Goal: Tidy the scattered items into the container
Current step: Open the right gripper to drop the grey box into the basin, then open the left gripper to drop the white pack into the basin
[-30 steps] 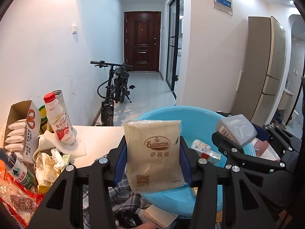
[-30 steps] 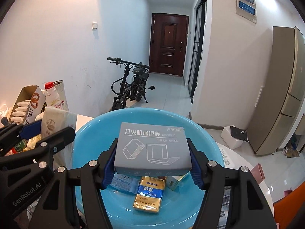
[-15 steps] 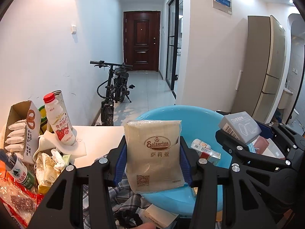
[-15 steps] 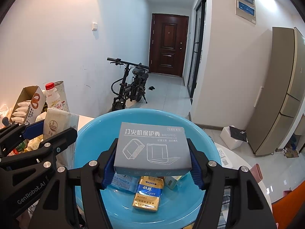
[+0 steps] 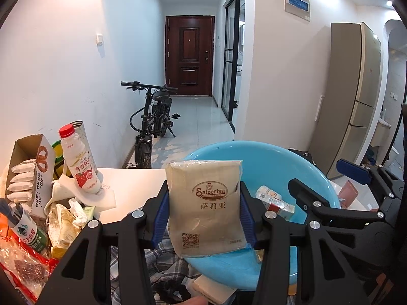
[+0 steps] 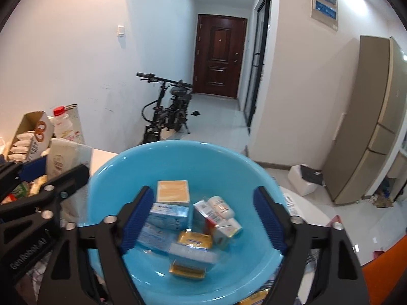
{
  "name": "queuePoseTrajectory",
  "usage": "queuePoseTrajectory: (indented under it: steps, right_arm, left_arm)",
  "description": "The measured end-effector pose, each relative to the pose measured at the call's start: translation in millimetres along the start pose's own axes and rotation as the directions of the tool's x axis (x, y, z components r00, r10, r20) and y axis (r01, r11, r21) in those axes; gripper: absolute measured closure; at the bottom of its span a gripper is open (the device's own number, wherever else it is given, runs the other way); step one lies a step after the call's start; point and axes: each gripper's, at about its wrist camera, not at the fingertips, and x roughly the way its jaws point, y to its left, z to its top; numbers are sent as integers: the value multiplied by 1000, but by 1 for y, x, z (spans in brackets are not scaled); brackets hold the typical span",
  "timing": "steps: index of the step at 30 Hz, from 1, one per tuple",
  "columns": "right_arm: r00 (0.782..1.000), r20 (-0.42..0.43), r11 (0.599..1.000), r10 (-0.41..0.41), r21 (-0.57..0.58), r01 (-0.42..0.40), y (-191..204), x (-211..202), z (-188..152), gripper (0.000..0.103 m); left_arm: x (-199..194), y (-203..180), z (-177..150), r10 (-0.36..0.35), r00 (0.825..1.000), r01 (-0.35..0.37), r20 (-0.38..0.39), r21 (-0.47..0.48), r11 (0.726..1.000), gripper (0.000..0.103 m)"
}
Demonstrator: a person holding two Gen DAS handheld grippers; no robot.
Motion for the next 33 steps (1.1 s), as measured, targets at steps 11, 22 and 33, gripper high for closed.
queuePoseTrajectory:
  steps: [11, 22, 33]
  right_arm:
    - [997, 9, 997, -72, 1, 72, -13, -1, 2, 0]
    - [995, 13, 995, -100, 27, 100, -22, -2, 5, 0]
    - [993, 10, 992, -120, 36, 119, -31, -3, 6, 0]
  left_arm:
    - [-2, -4, 0, -9, 1000, 9, 3, 10, 1000, 55]
    - [-2, -6, 0, -16, 1000, 16, 1, 9, 1000, 55]
    - [1, -14, -3, -22, 1000, 22, -11, 33, 999, 55]
